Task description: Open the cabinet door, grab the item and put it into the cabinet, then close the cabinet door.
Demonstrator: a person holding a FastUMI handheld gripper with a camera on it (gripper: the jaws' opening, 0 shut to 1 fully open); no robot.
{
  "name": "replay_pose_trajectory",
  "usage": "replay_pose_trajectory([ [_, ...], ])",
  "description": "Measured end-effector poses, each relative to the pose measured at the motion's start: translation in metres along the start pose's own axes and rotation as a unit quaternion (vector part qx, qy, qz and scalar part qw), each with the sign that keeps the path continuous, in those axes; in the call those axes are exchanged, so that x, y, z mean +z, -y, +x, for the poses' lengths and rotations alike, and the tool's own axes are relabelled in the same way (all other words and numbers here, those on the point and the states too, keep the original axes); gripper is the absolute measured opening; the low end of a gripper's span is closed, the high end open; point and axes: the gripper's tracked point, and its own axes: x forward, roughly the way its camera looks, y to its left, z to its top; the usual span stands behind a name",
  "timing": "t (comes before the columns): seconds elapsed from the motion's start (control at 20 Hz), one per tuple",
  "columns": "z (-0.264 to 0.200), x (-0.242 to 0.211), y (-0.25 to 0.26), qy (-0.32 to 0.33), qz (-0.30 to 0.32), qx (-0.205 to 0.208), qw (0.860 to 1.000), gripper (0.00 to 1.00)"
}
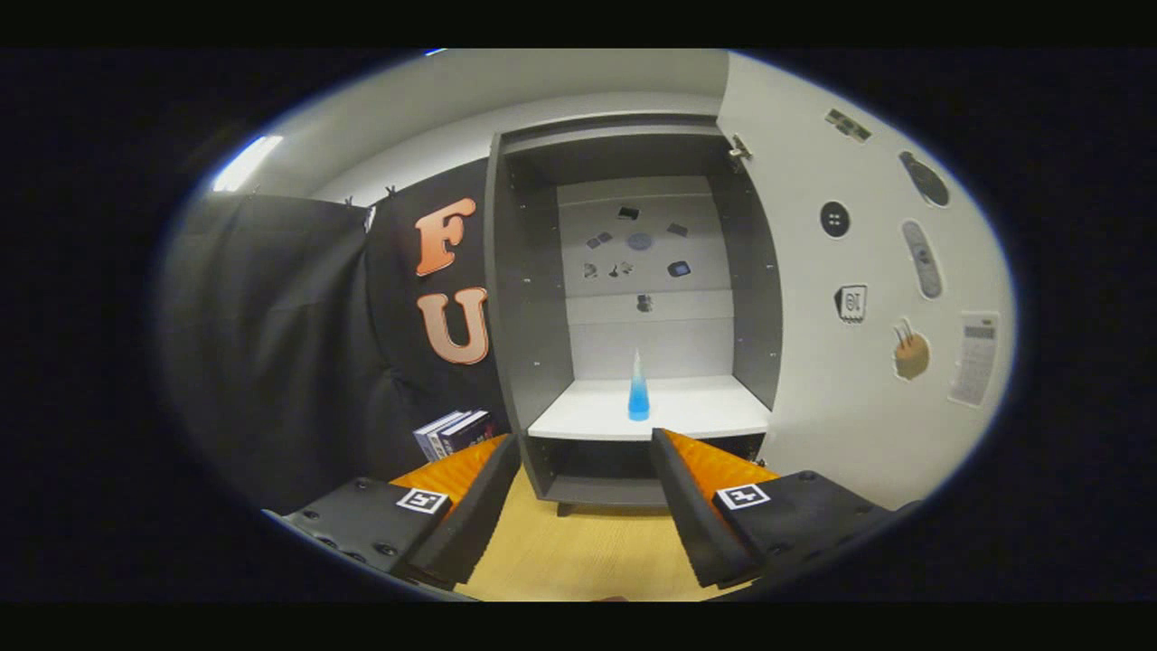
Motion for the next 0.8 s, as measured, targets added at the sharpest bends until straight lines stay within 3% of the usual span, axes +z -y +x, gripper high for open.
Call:
replay_pose_trajectory([
  [0.35, -0.104, -0.031, 0.025, 0.05, -0.003, -0.035, 0.998, 0.91],
  [0.6, -0.174, -0.029, 0.06, 0.074, -0.011, -0.09, 0.993, 0.9],
  [0.8, -0.227, -0.002, 0.118, 0.108, -0.032, -0.174, 0.978, 0.9],
])
